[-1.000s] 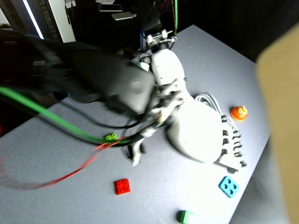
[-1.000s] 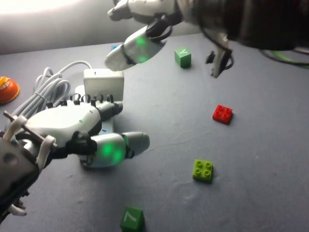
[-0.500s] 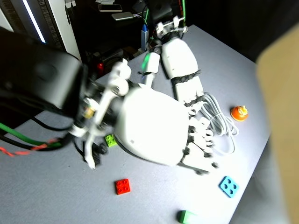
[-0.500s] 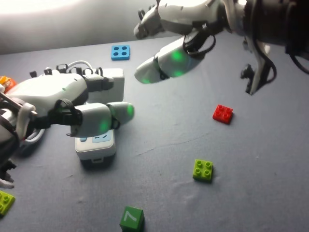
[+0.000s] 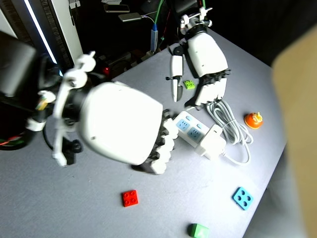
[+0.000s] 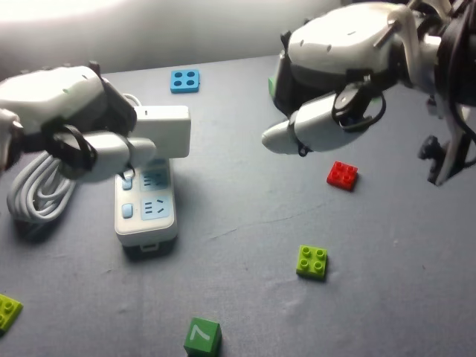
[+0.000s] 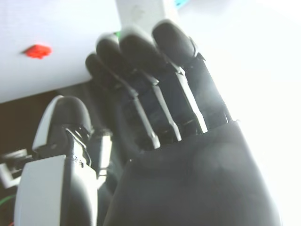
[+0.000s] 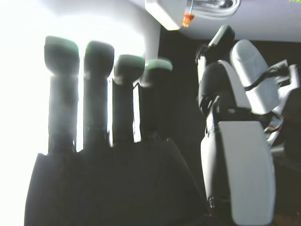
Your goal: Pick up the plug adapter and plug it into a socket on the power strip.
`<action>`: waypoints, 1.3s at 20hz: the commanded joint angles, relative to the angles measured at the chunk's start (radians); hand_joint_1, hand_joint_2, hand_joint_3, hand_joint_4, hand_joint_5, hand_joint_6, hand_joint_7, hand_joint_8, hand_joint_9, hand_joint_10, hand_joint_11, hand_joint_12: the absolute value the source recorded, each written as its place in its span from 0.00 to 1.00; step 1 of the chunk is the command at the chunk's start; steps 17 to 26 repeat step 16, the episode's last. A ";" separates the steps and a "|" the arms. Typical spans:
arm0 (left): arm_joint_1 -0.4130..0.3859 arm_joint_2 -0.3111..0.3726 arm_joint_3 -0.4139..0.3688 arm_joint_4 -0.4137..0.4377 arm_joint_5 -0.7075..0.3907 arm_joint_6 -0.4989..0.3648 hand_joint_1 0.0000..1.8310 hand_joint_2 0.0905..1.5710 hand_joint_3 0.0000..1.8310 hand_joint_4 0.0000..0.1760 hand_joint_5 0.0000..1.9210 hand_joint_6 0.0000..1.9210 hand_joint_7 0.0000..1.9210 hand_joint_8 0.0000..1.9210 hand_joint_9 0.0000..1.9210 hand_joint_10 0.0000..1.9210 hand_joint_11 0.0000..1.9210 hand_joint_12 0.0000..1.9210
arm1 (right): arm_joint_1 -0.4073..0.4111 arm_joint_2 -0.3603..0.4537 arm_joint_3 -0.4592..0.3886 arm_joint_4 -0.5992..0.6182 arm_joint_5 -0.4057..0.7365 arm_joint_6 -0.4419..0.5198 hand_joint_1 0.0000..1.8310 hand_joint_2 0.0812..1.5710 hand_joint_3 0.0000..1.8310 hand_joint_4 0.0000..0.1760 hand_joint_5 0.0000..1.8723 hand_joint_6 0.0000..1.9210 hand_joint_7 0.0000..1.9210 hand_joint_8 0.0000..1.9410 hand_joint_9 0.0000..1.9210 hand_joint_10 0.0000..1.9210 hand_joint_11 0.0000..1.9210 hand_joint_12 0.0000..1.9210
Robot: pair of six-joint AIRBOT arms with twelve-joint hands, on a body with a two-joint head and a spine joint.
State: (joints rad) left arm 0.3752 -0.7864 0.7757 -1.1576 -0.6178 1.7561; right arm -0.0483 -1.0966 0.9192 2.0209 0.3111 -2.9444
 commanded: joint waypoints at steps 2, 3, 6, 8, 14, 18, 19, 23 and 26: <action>-0.024 0.009 0.008 0.042 -0.055 0.006 0.28 0.87 0.01 0.00 0.70 1.00 0.73 1.00 0.77 1.00 0.78 1.00 | 0.007 0.012 -0.009 -0.025 -0.001 0.015 0.22 0.86 0.01 0.00 0.66 1.00 0.70 1.00 0.77 1.00 0.85 1.00; -0.025 0.011 0.011 0.042 -0.044 0.007 0.27 0.88 0.01 0.00 0.71 1.00 0.75 1.00 0.79 1.00 0.81 1.00 | 0.005 0.017 -0.012 -0.039 -0.001 0.016 0.22 0.88 0.01 0.00 0.65 1.00 0.71 1.00 0.79 1.00 0.87 1.00; -0.027 0.021 0.008 0.042 -0.040 0.013 0.27 0.89 0.00 0.00 0.71 1.00 0.75 1.00 0.81 1.00 0.84 1.00 | -0.008 0.028 -0.032 -0.228 0.027 0.123 0.23 0.91 0.00 0.00 0.64 1.00 0.71 1.00 0.80 1.00 0.89 1.00; -0.036 0.022 0.009 0.042 -0.036 0.015 0.29 0.89 0.00 0.00 0.70 1.00 0.74 1.00 0.80 1.00 0.84 1.00 | -0.012 0.028 -0.034 -0.232 0.062 0.159 0.26 0.90 0.00 0.02 0.63 1.00 0.70 1.00 0.78 1.00 0.86 1.00; -0.036 0.022 0.005 0.042 -0.030 0.019 0.29 0.89 0.00 0.00 0.68 1.00 0.73 1.00 0.79 1.00 0.82 1.00 | -0.019 0.033 -0.046 -0.232 0.111 0.212 0.26 0.89 0.00 0.07 0.61 1.00 0.68 1.00 0.75 1.00 0.82 1.00; -0.035 0.022 0.006 0.042 -0.030 0.019 0.30 0.89 0.00 0.00 0.67 1.00 0.72 1.00 0.78 1.00 0.81 1.00 | -0.023 0.033 -0.048 -0.232 0.111 0.223 0.27 0.89 0.00 0.08 0.59 1.00 0.66 1.00 0.74 1.00 0.82 1.00; -0.035 0.022 0.006 0.042 -0.030 0.019 0.30 0.89 0.00 0.00 0.67 1.00 0.72 1.00 0.78 1.00 0.81 1.00 | -0.023 0.033 -0.048 -0.232 0.111 0.223 0.27 0.89 0.00 0.08 0.59 1.00 0.66 1.00 0.74 1.00 0.82 1.00; -0.035 0.022 0.006 0.042 -0.030 0.019 0.30 0.89 0.00 0.00 0.67 1.00 0.72 1.00 0.78 1.00 0.81 1.00 | -0.023 0.033 -0.048 -0.232 0.111 0.223 0.27 0.89 0.00 0.08 0.59 1.00 0.66 1.00 0.74 1.00 0.82 1.00; -0.035 0.022 0.006 0.042 -0.030 0.019 0.30 0.89 0.00 0.00 0.67 1.00 0.72 1.00 0.78 1.00 0.81 1.00 | -0.023 0.033 -0.048 -0.232 0.111 0.223 0.27 0.89 0.00 0.08 0.59 1.00 0.66 1.00 0.74 1.00 0.82 1.00</action>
